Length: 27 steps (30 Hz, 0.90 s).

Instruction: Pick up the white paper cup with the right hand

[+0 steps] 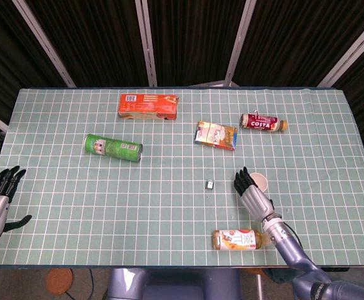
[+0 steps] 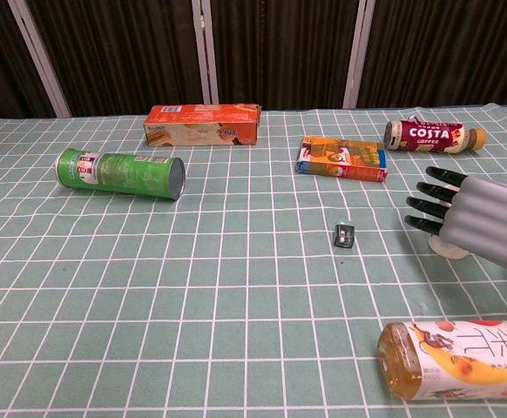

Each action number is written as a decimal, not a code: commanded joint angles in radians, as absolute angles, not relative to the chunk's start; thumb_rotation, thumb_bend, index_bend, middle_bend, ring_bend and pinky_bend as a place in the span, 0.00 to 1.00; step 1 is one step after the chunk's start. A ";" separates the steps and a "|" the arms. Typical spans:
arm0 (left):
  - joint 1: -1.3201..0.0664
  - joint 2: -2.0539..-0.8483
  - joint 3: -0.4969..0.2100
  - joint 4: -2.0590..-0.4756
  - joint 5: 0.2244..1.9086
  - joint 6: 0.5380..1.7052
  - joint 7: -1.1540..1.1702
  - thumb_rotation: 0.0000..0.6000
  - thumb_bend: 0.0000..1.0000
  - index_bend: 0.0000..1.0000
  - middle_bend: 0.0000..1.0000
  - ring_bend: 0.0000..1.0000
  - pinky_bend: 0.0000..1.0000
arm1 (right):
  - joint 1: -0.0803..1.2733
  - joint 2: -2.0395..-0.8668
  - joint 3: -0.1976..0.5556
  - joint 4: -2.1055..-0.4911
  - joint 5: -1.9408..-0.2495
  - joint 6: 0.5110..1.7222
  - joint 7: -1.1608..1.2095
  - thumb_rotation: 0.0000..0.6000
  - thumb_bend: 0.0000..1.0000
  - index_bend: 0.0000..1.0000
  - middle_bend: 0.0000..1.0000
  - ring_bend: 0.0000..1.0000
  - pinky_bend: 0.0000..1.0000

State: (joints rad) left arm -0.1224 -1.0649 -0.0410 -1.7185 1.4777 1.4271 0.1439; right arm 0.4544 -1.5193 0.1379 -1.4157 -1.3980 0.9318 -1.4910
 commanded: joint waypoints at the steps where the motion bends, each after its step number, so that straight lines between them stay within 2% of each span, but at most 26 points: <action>1: -0.123 -1.064 -0.041 -1.719 1.477 1.426 0.142 1.00 0.00 0.00 0.00 0.00 0.00 | 0.460 -1.532 0.128 -1.394 -1.380 0.946 -1.523 1.00 0.03 0.02 0.06 0.00 0.00; 4: -0.123 -1.064 -0.040 -1.719 1.479 1.428 0.143 1.00 0.00 0.00 0.00 0.00 0.00 | 0.472 -1.534 0.113 -1.374 -1.397 0.954 -1.516 1.00 0.12 0.11 0.20 0.04 0.13; 5: -0.123 -1.064 -0.040 -1.719 1.478 1.428 0.142 1.00 0.00 0.00 0.00 0.00 0.00 | 0.477 -1.534 0.106 -1.365 -1.410 0.957 -1.500 1.00 0.16 0.14 0.25 0.09 0.19; 9: -0.125 -1.065 -0.039 -1.718 1.479 1.426 0.144 1.00 0.00 0.00 0.00 0.00 0.00 | 0.491 -1.531 0.082 -1.331 -1.463 0.975 -1.425 1.00 0.27 0.23 0.36 0.20 0.32; 18: -0.126 -1.067 -0.037 -1.719 1.477 1.424 0.148 1.00 0.00 0.00 0.00 0.00 0.00 | 0.513 -1.505 0.044 -1.292 -1.591 1.068 -1.173 1.00 0.30 0.24 0.38 0.22 0.37; 22: -0.126 -1.064 -0.034 -1.723 1.479 1.425 0.147 1.00 0.00 0.00 0.00 0.00 0.00 | 0.524 -1.437 0.038 -1.410 -1.640 1.118 -0.783 1.00 0.29 0.24 0.38 0.22 0.37; 27: -0.124 -1.060 -0.029 -1.730 1.490 1.429 0.143 1.00 0.00 0.00 0.00 0.00 0.00 | 0.585 -1.379 0.012 -1.451 -1.670 1.054 -0.337 1.00 0.29 0.24 0.38 0.22 0.35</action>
